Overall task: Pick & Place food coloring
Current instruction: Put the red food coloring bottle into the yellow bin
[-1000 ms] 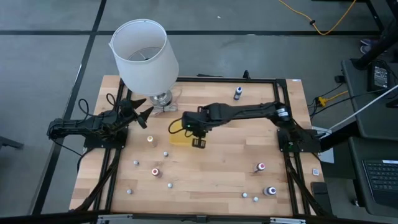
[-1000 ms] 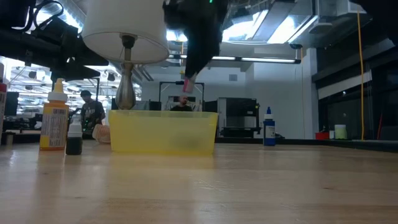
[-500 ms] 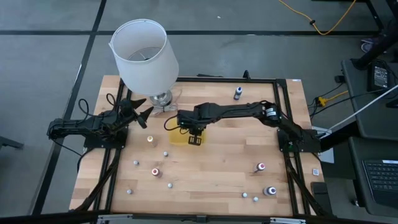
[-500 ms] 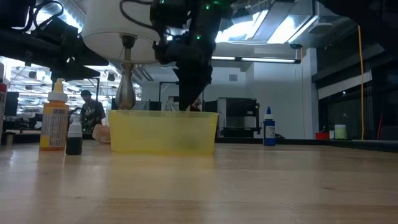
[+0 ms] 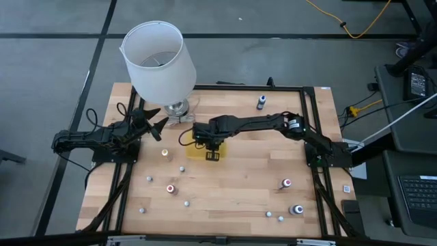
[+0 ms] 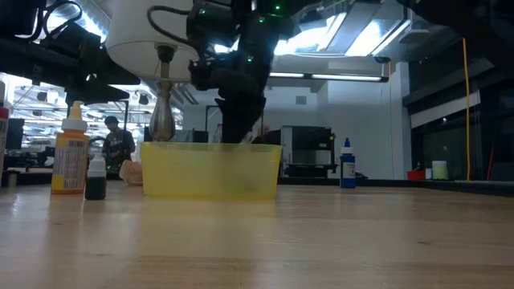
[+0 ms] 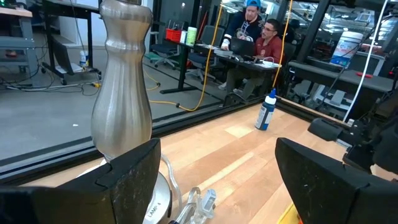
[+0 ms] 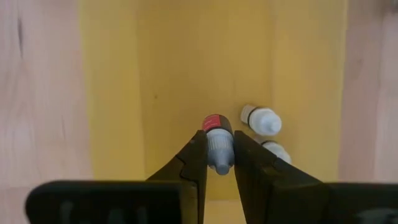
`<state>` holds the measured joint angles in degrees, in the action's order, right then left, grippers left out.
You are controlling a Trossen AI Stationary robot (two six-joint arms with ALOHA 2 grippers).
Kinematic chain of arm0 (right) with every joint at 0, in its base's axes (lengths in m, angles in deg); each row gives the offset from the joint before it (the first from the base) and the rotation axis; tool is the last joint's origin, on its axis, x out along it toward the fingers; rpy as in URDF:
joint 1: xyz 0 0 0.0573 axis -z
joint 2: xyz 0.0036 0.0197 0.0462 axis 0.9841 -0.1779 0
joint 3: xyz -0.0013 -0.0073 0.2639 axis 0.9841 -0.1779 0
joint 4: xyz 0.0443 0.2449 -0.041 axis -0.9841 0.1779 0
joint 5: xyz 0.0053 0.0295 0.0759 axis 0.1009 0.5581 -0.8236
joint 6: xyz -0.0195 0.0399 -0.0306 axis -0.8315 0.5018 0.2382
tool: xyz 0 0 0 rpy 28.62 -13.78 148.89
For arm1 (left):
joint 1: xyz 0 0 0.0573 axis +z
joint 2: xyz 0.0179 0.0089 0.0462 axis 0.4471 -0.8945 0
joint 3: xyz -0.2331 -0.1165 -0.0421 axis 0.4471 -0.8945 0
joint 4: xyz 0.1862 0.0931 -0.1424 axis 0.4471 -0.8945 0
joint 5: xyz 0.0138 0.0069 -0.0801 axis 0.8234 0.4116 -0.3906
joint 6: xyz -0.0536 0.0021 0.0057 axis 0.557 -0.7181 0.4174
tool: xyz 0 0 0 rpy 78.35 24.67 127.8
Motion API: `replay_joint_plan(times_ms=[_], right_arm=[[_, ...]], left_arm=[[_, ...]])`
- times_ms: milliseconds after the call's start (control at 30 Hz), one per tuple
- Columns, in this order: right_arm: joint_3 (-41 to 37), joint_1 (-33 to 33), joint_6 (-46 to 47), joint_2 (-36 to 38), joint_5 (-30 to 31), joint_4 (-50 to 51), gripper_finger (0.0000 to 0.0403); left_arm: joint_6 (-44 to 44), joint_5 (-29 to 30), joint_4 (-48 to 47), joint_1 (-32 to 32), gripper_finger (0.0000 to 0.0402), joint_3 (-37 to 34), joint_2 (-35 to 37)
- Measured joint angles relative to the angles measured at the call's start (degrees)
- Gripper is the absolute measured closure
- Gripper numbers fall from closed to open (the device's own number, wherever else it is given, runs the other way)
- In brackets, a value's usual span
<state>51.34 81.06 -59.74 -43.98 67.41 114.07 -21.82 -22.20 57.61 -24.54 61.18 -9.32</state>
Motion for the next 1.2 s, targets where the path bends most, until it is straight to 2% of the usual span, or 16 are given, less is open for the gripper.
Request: replay_joint_plan(times_ms=[1000,1200], right_arm=[[0.0,0.67,-1.39,-3.13,1.16,2.97,0.0332],[0.0,0.72,-1.29,-3.15,1.15,2.9,0.0319]], left_arm=[[0.0,0.02,-0.01,0.0,0.0089,0.0,0.01],[0.0,0.02,0.0,0.0,0.0089,0.0,0.0]])
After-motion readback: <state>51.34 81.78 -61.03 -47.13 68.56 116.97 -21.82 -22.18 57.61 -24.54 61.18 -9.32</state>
